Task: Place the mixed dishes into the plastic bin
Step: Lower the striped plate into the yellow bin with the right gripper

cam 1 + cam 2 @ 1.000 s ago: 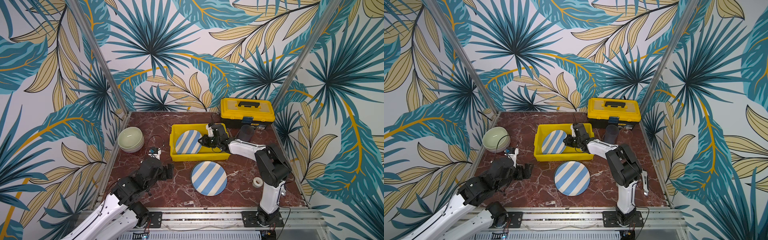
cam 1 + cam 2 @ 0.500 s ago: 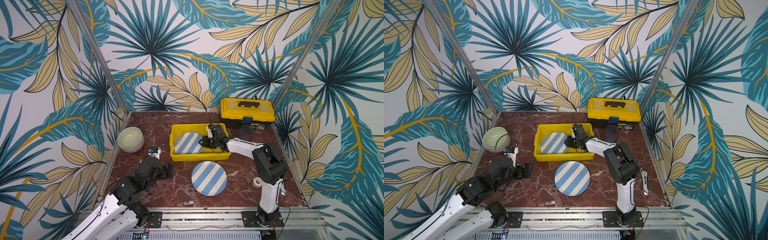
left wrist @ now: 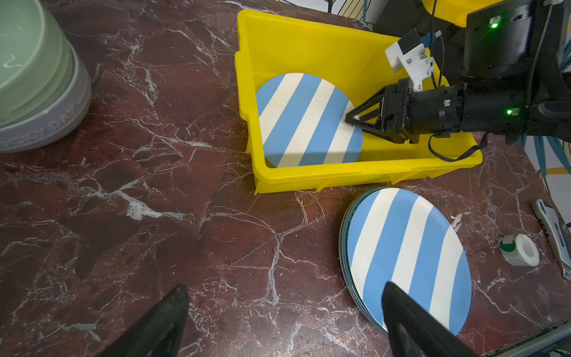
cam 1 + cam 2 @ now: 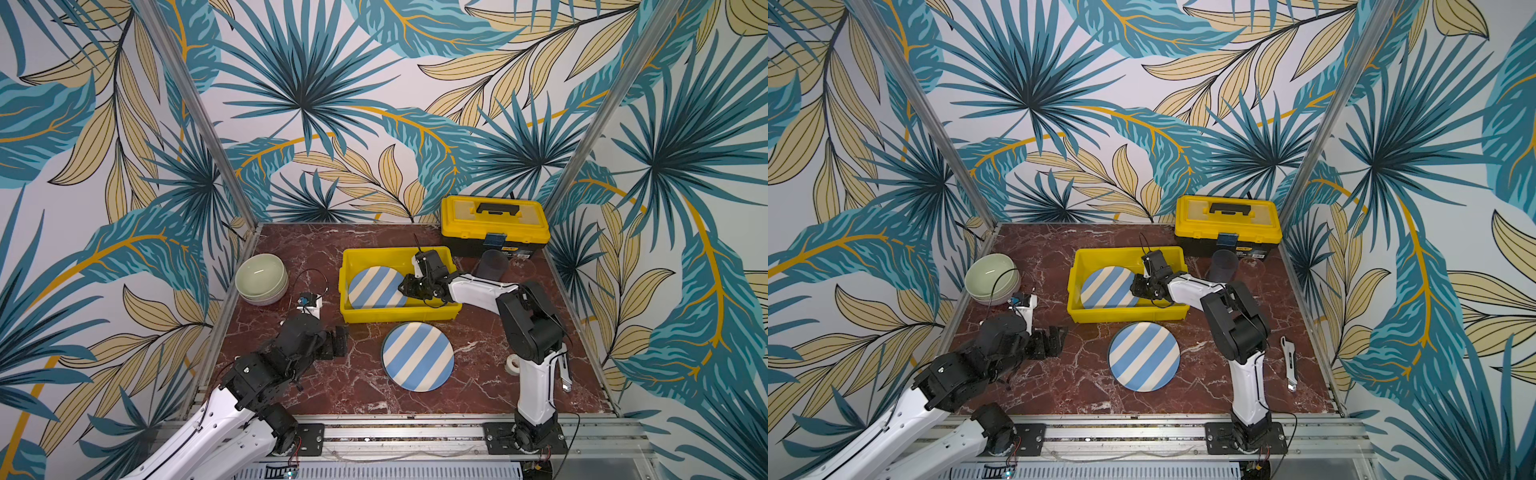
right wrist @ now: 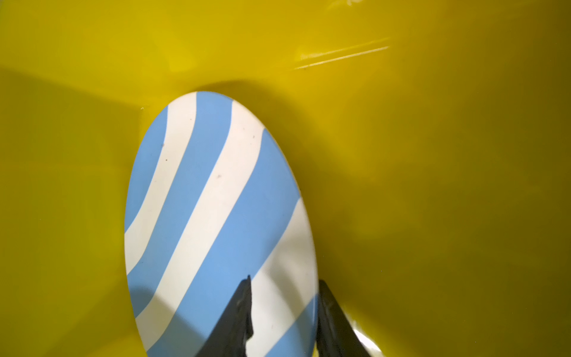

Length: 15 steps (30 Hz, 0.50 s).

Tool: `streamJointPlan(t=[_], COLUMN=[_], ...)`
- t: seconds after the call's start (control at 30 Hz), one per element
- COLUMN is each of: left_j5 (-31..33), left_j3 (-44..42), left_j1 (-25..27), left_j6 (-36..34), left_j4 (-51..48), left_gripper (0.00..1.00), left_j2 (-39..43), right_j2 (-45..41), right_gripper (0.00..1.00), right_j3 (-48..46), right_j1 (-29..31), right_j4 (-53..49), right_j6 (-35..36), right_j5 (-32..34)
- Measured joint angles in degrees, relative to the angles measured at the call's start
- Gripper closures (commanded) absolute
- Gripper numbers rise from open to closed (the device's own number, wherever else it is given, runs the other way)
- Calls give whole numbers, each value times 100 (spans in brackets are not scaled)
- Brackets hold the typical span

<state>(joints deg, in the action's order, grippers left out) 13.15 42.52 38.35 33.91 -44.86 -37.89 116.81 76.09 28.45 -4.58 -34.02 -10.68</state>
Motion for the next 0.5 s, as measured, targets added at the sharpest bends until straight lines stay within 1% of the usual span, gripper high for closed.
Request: streamJointPlan(t=[0.3,0.5], left_j5=[-17,-31], left_j3=[0,0], left_j1=[0,0], left_j6=[0,0], left_j4=[0,2], left_gripper=[3,3], left_j2=[0,0], right_j2=[0,0], right_gripper=[58,57], right_j3=[133,149], right_j1=[0,7], right_j4=[-170,-350], right_j6=[35,151], right_j5=[190,385])
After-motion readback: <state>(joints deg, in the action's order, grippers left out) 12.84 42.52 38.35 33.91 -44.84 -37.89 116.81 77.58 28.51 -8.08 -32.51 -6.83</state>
